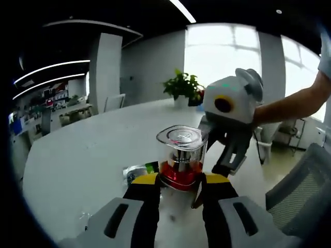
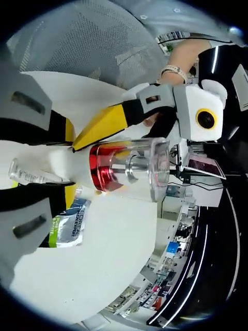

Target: Arrange the skincare products in the storage area until every visible bottle or jar stands upright without overlapping.

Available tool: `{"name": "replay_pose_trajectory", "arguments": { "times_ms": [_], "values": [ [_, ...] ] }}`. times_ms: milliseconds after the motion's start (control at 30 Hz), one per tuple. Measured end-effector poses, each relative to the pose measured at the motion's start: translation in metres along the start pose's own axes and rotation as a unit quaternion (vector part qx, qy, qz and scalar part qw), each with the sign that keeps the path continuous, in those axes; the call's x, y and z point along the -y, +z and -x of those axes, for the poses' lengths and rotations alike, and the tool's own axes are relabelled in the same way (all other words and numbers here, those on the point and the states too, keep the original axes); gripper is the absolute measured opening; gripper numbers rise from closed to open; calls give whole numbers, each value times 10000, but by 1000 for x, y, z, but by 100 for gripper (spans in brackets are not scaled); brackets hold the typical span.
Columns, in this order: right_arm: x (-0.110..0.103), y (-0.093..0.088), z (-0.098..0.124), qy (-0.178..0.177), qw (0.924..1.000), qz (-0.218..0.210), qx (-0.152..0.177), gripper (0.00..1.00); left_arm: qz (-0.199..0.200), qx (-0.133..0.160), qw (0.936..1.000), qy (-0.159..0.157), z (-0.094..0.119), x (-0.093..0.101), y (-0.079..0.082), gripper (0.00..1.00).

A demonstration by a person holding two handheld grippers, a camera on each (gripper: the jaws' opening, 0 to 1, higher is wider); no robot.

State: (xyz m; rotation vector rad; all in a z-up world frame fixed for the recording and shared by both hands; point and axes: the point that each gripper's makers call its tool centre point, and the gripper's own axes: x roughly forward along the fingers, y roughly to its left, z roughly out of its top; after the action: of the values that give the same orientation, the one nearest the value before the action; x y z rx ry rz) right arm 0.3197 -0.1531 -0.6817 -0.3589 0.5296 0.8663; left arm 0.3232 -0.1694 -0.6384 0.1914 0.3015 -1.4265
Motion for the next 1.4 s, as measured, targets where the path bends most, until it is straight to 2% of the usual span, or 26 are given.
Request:
{"name": "replay_pose_trajectory", "arguments": {
  "times_ms": [233,567,633,767,867,1067,1400],
  "values": [
    [1,0,0,110,9997,112,-172,27,147,2,9993,352,-1,-2,0,28],
    [-3,-2,3,-3,9999,-79,-131,29,150,8,9993,348,0,1,0,29],
    [-5,-3,4,-32,9998,-82,-154,30,35,16,9994,338,0,0,1,30],
    [-5,-5,5,-132,9997,-149,-164,33,37,21,9997,256,0,4,2,39],
    [-4,-7,7,-243,9993,-210,-170,37,17,-46,9999,164,2,5,-1,41],
    [-4,-8,11,-390,9984,-386,-125,44,79,-59,9996,261,11,-6,1,50],
    [-6,-4,18,-595,9962,-622,-100,57,-69,-199,9995,246,30,-7,1,69]
  ]
}}
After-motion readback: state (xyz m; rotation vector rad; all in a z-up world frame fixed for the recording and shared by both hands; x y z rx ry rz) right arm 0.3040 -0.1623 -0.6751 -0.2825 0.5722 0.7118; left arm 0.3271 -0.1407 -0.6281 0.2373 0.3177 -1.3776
